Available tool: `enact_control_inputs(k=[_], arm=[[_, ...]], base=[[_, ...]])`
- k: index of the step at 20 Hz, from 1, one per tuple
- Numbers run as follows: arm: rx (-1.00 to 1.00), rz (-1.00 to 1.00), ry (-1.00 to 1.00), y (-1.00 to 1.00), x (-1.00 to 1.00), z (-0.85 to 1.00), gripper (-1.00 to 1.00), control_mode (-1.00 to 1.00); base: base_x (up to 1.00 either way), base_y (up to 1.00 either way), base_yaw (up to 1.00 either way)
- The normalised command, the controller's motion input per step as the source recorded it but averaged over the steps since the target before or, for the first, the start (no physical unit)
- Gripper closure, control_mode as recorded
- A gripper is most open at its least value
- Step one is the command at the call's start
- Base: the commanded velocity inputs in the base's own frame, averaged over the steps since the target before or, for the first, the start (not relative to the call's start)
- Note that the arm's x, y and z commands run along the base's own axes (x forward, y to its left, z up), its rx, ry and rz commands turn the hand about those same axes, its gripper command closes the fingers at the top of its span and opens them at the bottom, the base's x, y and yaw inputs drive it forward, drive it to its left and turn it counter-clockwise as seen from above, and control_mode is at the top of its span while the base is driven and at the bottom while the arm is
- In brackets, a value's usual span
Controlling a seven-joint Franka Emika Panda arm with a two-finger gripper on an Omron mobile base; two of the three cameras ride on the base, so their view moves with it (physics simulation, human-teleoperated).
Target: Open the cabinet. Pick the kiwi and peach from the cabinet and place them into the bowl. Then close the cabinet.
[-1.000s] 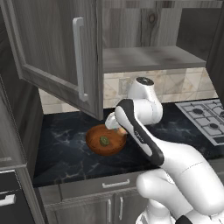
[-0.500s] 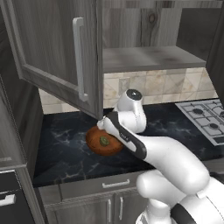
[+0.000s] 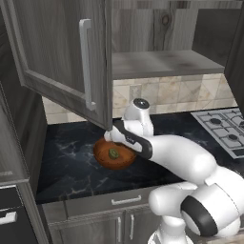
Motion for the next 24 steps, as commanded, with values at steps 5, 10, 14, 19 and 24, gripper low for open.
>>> enact_control_inputs(k=[5,10,14,19,24], arm=[[0.0,0.0,0.04,0.0,0.19,-0.28,1.0,-1.0],[0.0,0.0,0.0,0.04,0.29,-0.15,-1.0,-1.0],[0.0,0.0,0.0,0.01,0.14,-0.02,-1.0,-1.0],[0.0,0.0,0.0,0.0,0.04,0.0,-1.0,-1.0],[0.0,0.0,-0.01,0.0,0.0,0.05,-1.0,-1.0]], base=[[0.0,0.0,0.0],[0.0,0.0,0.0],[0.0,0.0,0.0],[0.0,0.0,0.0],[0.0,0.0,0.0]])
